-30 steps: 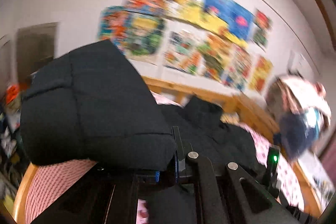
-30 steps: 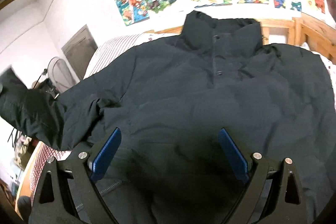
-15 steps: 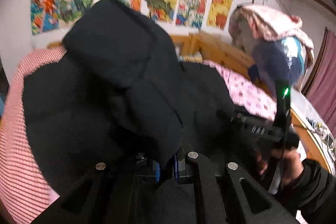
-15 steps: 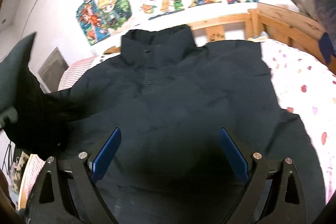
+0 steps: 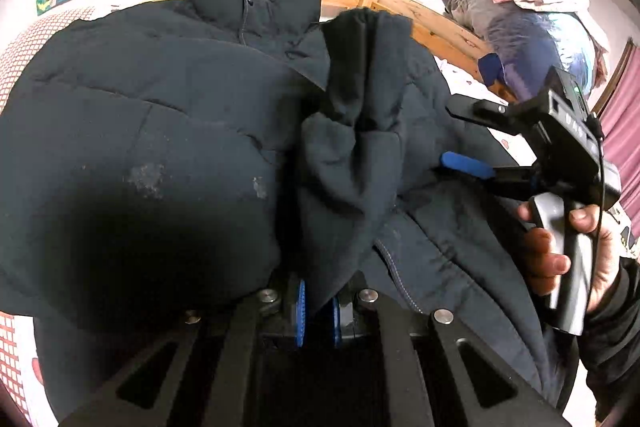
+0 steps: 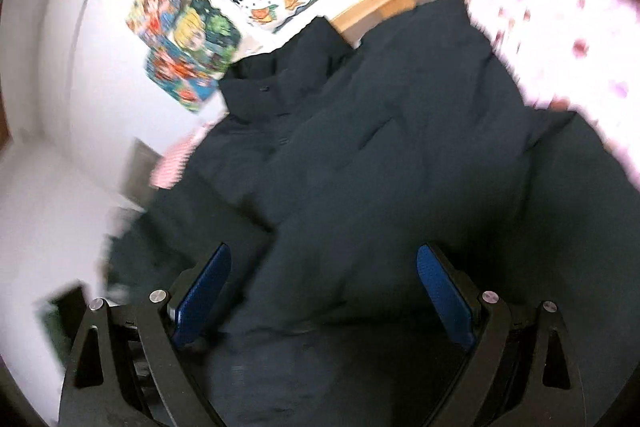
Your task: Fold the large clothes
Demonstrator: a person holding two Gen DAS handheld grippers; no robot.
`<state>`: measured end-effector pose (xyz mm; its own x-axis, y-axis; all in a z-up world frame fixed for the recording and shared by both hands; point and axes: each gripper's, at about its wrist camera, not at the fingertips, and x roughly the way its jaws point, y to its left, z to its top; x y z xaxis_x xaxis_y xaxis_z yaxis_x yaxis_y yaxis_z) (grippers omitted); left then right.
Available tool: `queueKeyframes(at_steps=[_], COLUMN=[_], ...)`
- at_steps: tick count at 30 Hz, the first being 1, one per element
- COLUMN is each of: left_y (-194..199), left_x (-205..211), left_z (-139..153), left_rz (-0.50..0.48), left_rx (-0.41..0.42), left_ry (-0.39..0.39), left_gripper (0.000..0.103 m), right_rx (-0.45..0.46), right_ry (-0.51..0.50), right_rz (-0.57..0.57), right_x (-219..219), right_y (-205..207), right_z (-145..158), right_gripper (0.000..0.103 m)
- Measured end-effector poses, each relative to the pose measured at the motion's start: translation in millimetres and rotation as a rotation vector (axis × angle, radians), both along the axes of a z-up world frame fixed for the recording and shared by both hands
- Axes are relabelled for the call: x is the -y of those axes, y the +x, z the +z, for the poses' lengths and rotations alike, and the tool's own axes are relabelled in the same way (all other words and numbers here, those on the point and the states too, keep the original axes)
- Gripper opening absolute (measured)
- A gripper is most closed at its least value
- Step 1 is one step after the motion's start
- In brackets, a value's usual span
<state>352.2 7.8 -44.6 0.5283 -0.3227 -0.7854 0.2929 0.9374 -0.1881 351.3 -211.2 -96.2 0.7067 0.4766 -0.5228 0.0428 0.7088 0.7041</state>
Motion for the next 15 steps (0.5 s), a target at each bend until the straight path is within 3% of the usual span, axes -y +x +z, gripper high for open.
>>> queueKeyframes(at_steps=[5, 15], left_y=[-5, -8], left_x=[2, 5], left_z=[-2, 0], left_rz=[-0.02, -0.08], left_rx=[0.014, 0.029], left_ry=[-0.007, -0.036], left_gripper=[0.013, 0.027], right_rx=[-0.052, -0.005], right_ry=[0.182, 0.464], right_rz=[0.041, 0.083], right_x=[-18, -44], right_y=[13, 22], right_z=[-17, -15], right_gripper=[0.092, 0.092])
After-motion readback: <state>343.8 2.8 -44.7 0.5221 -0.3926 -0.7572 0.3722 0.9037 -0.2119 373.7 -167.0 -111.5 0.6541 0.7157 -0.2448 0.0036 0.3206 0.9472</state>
